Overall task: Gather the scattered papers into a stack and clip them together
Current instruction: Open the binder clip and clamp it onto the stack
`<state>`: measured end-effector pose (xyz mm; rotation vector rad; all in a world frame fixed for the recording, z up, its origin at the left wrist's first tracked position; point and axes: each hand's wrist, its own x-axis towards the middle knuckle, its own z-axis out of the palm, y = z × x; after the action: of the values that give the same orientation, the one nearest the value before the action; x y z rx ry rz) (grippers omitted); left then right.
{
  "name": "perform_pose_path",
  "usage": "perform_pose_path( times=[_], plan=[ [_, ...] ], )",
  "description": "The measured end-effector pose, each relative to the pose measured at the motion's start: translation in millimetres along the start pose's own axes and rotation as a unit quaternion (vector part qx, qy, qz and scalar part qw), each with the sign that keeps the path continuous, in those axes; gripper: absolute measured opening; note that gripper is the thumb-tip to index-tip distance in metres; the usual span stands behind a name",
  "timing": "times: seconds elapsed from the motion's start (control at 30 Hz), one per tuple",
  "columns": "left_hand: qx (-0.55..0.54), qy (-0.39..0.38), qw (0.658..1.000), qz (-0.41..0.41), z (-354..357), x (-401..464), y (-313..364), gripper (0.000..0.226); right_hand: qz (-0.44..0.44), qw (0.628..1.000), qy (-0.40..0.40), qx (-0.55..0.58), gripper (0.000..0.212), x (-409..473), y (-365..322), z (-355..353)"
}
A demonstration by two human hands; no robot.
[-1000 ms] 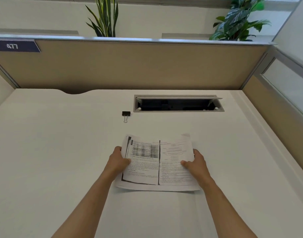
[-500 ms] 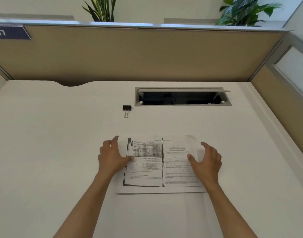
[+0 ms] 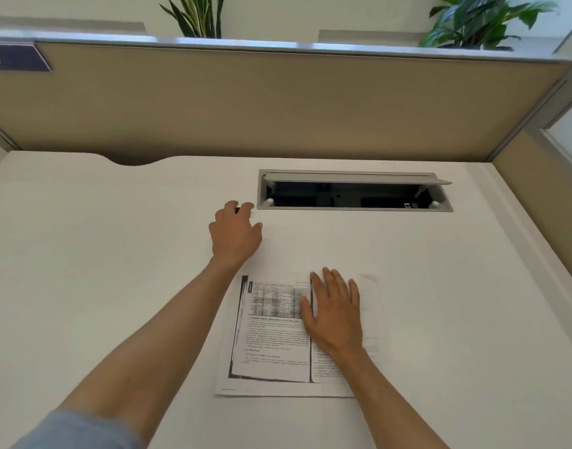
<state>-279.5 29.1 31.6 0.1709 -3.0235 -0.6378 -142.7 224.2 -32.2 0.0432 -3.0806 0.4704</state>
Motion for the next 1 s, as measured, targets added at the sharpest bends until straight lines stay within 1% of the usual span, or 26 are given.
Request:
perform_pose_path(
  times=[0.1, 0.23, 0.33, 0.43, 0.5, 0.63, 0.7, 0.8, 0.9, 1.0],
  plan=[
    [0.057, -0.027, 0.998, -0.010, 11.3, 19.4, -1.5, 0.054, -0.002, 1.000, -0.002, -0.012, 0.063, 0.3, 0.1, 2.3],
    [0.111, -0.074, 0.991, -0.010, 26.4, 30.2, -9.2, 0.048, -0.004, 1.000, 0.000, -0.020, 0.061, -1.7, -2.1, 2.6],
    [0.124, -0.055, 0.991, 0.017, 31.9, 34.7, -12.9, 0.040, -0.005, 1.000, 0.003, -0.022, 0.061, 0.0, -0.7, 2.4],
    [0.094, -0.044, 0.994, 0.030, 31.8, 37.9, -13.2, 0.042, -0.006, 1.000, 0.002, -0.024, 0.061, 0.5, -0.4, 3.6],
    [0.063, -0.047, 0.996, 0.033, 30.1, 37.5, -12.5, 0.042, -0.006, 1.000, 0.008, -0.025, 0.060, 0.6, -0.8, 3.8],
    [-0.049, -0.027, 0.998, 0.039, 28.9, 26.2, -7.4, 0.036, -0.010, 0.999, 0.020, -0.028, 0.059, 0.2, -0.6, 3.7],
    [-0.107, -0.028, 0.993, 0.041, 24.9, 10.3, 3.2, 0.033, -0.013, 1.000, 0.018, -0.020, 0.060, -0.8, -1.4, 2.0],
    [-0.209, -0.057, 0.976, 0.023, 15.5, -20.8, 22.4, 0.035, -0.007, 0.999, 0.030, 0.006, 0.066, -0.2, -1.5, -1.7],
    [-0.300, -0.085, 0.950, -0.019, 4.4, -49.6, 36.2, 0.031, -0.016, 0.996, 0.083, 0.032, 0.065, -3.3, -3.2, -10.5],
    [-0.342, -0.084, 0.935, -0.051, -7.7, -76.2, 45.5, 0.028, -0.034, 0.983, 0.166, 0.076, 0.058, -6.9, -12.8, -24.5]
  ],
)
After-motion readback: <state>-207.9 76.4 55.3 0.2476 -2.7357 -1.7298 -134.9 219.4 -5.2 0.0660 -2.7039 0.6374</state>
